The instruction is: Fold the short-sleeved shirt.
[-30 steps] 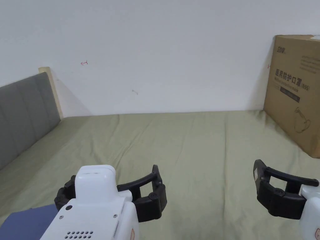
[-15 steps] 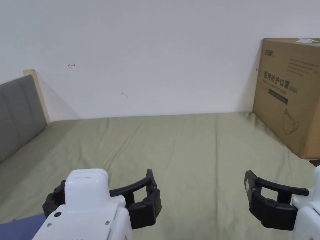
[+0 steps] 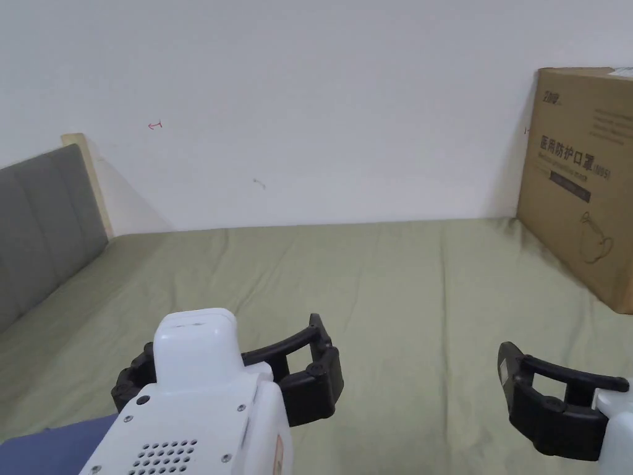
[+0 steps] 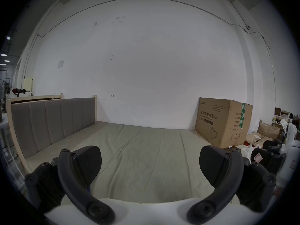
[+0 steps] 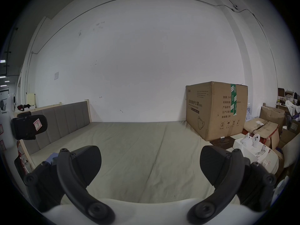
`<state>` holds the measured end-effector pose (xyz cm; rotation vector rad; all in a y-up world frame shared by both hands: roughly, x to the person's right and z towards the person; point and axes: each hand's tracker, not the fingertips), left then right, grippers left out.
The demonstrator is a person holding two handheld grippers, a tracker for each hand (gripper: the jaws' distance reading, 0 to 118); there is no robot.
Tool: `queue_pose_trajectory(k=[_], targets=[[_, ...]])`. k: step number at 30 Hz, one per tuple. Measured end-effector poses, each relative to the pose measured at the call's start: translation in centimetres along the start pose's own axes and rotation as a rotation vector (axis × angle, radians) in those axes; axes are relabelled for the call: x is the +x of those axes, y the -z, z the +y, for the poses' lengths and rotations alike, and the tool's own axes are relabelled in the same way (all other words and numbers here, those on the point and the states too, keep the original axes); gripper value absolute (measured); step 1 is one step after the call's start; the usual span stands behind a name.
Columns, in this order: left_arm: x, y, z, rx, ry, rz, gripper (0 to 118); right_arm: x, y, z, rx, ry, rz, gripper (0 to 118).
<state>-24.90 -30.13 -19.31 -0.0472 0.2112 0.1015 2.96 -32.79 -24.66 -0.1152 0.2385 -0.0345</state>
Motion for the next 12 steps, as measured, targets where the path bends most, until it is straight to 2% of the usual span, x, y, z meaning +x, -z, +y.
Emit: queue_pose_trajectory(k=[3, 6, 12], targets=[[-0.1, 0.5, 0.1, -0.025, -0.010, 0.024, 118, -0.1, 0.1, 0.0, 0.000, -0.003, -0.002, 118], [-0.9, 0.4, 0.0, -0.028, -0.084, -0.032, 118, -0.1, 0.2, 0.1, 0.002, -0.002, -0.003, 118], [-1.1, 0.5, -0.1, -0.036, -0.090, -0.003, 118, -0.2, 0.2, 0.1, 0.007, -0.002, -0.005, 118]])
